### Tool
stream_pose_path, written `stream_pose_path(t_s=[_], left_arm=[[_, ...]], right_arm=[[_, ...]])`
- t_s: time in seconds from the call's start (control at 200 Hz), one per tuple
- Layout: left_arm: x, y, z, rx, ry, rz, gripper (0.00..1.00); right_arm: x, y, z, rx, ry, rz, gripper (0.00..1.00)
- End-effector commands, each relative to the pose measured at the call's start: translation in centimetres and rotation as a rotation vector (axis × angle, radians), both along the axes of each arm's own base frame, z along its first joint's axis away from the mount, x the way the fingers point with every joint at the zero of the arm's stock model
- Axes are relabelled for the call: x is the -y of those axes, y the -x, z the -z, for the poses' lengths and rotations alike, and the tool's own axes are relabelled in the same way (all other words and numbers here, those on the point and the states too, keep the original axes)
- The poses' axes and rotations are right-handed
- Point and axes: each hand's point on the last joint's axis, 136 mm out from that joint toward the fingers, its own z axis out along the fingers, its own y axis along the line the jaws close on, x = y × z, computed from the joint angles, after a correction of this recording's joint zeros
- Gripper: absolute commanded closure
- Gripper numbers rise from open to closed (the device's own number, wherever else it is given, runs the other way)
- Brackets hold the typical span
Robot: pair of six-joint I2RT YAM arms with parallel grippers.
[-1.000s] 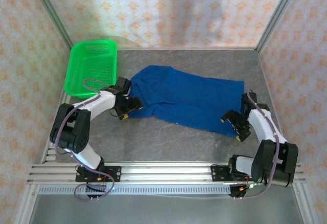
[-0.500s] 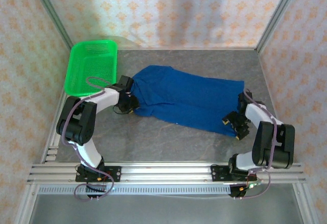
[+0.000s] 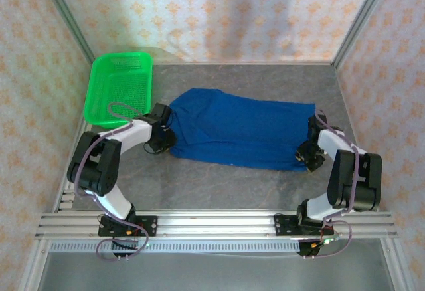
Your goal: Fold and stack the t-shirts
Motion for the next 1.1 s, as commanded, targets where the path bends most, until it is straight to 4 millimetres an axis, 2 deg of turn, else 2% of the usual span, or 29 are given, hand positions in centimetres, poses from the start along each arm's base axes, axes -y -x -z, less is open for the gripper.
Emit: stream_pose_path(t_s=[0.0, 0.175, 0.3, 0.38, 0.46, 0.555, 0.671, 0.781, 0.896, 0.971, 1.096], left_arm=[[-2.8, 2.6, 0.1, -0.051, -0.130, -0.041, 0.88], [-3.5, 4.8, 0.4, -0.081, -0.139, -0.071, 0.86], [-3.6, 5.8, 0.7, -0.094, -0.130, -0.085, 0.75], [-3.6, 5.9, 0.3, -0.089, -0.127, -0.092, 0.62], [-3.4, 5.4, -1.3, -0.057, -0.114, -0.094, 0.46], [-3.1, 4.5, -4.1, -0.003, -0.088, -0.105, 0.35], [-2.3, 3.6, -7.8, 0.070, -0.048, -0.097, 0.27], [-0.7, 3.1, -9.9, 0.115, 0.020, -0.074, 0.23], [2.6, 1.9, -9.9, 0.115, 0.154, -0.045, 0.23], [4.6, 1.1, -9.4, 0.110, 0.206, -0.023, 0.41], [8.3, -0.4, -8.2, 0.092, 0.339, -0.030, 0.51]], right_arm=[[2.5, 1.4, -0.2, -0.058, 0.138, 0.015, 0.67], [2.4, 1.8, -0.3, -0.053, 0.138, 0.018, 0.66], [1.8, 1.7, 0.2, -0.045, 0.105, 0.025, 0.51], [1.7, 1.3, -0.3, -0.029, 0.096, 0.020, 0.42], [1.2, 0.5, -1.4, 0.004, 0.070, -0.003, 0.35], [0.2, -0.7, -3.4, 0.061, 0.012, -0.056, 0.26], [-1.7, -2.4, -6.3, 0.177, -0.078, -0.142, 0.18], [-3.6, -4.3, -9.9, 0.348, -0.151, -0.234, 0.12], [-5.3, -5.5, -12.3, 0.461, -0.220, -0.312, 0.09], [-6.2, -5.8, -13.1, 0.491, -0.248, -0.356, 0.09], [-7.7, -6.2, -13.3, 0.516, -0.288, -0.410, 0.08]])
